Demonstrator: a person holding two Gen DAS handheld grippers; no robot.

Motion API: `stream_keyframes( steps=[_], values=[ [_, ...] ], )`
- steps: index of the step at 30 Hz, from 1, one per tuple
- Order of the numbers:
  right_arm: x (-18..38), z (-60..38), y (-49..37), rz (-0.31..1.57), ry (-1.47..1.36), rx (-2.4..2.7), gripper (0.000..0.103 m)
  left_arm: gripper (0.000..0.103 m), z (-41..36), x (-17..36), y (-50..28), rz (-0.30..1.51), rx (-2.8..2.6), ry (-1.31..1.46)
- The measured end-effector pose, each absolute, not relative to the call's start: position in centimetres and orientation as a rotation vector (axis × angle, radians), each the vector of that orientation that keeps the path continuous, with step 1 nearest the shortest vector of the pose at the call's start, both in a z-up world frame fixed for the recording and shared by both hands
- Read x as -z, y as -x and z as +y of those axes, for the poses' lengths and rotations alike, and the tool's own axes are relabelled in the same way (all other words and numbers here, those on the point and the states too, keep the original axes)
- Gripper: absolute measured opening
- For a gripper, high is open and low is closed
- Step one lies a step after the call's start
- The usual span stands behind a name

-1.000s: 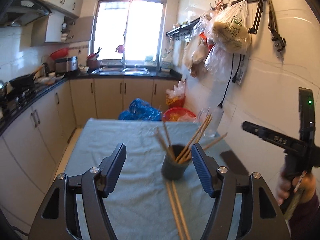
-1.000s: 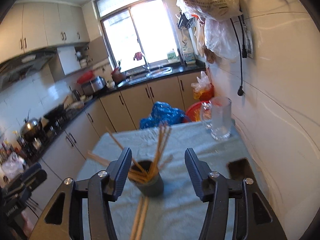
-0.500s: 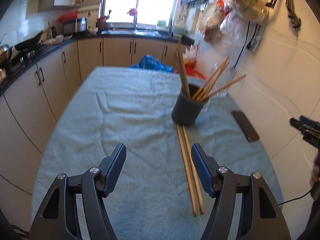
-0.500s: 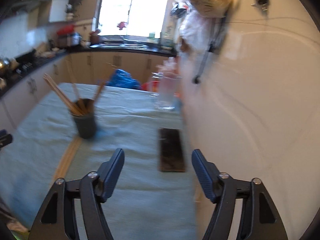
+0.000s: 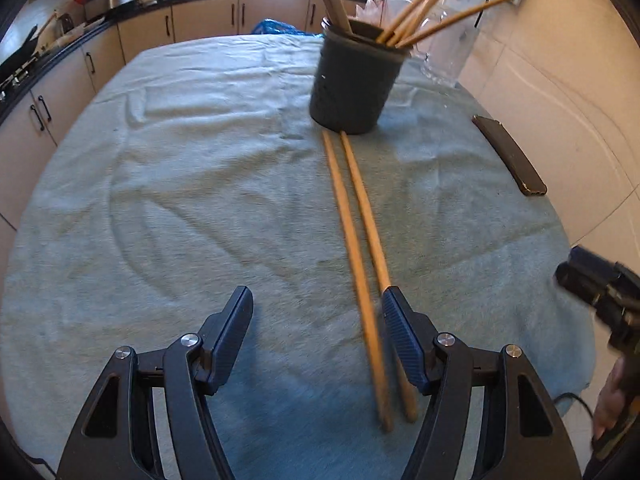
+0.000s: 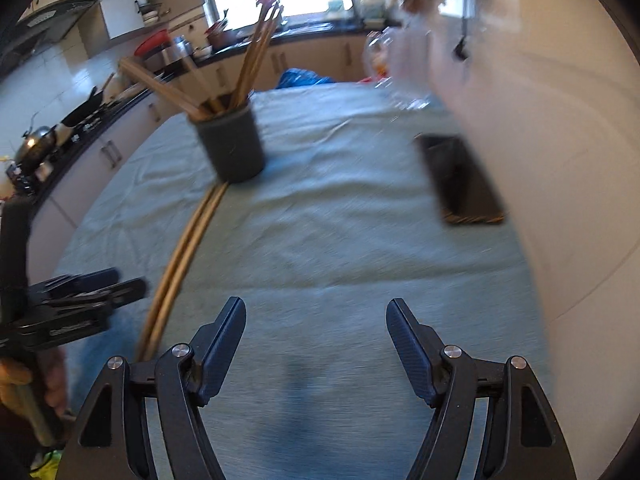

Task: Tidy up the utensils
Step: 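Grasp a chopstick with the left gripper while the right gripper grasps another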

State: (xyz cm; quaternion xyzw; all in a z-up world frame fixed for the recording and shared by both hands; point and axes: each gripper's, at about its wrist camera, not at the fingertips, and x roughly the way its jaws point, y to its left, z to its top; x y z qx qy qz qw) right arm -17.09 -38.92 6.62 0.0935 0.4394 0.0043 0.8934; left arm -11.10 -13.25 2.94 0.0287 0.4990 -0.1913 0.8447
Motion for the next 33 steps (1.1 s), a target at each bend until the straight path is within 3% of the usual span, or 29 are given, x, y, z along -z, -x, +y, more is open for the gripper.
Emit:
stream_keyframes(
  steps=[3,8,10,16,23,25,28,33],
  values=[
    [-5.6,-37.8,16.5,0.924,-0.201,-0.044,0.077,0.043,-14.5,-2.1,10.3,1.070,0.401,-0.098],
    [-4.8,-36.3,15.1,0.940,-0.215,-0.103,0.077,0.024,-15.2,-2.0,9.5,1.041,0.359,-0.129],
    [-4.6,-35.5,14.7,0.948,-0.220,-0.129,0.077,0.007,-14.6,-2.0,9.2,1.041,0.335,-0.118],
    [-3.7,-32.0,13.0,0.987,-0.230,-0.230,0.073,0.007,-9.3,-1.9,9.1,1.116,0.289,0.096],
    [-2.3,-27.0,10.4,1.051,-0.094,-0.232,0.063,0.007,-7.8,-1.9,9.6,1.145,0.289,0.129],
    [-2.3,-26.0,10.0,1.058,-0.047,-0.213,0.048,0.007,-8.0,-1.9,9.8,1.134,0.290,0.116],
    [-2.3,-25.7,9.7,1.069,-0.007,-0.194,0.014,0.007,-8.0,-2.0,10.2,1.117,0.291,0.104],
    [-2.3,-26.5,10.8,1.096,-0.007,-0.191,0.010,0.007,-7.7,-2.1,11.4,1.101,0.303,0.098]
  ],
)
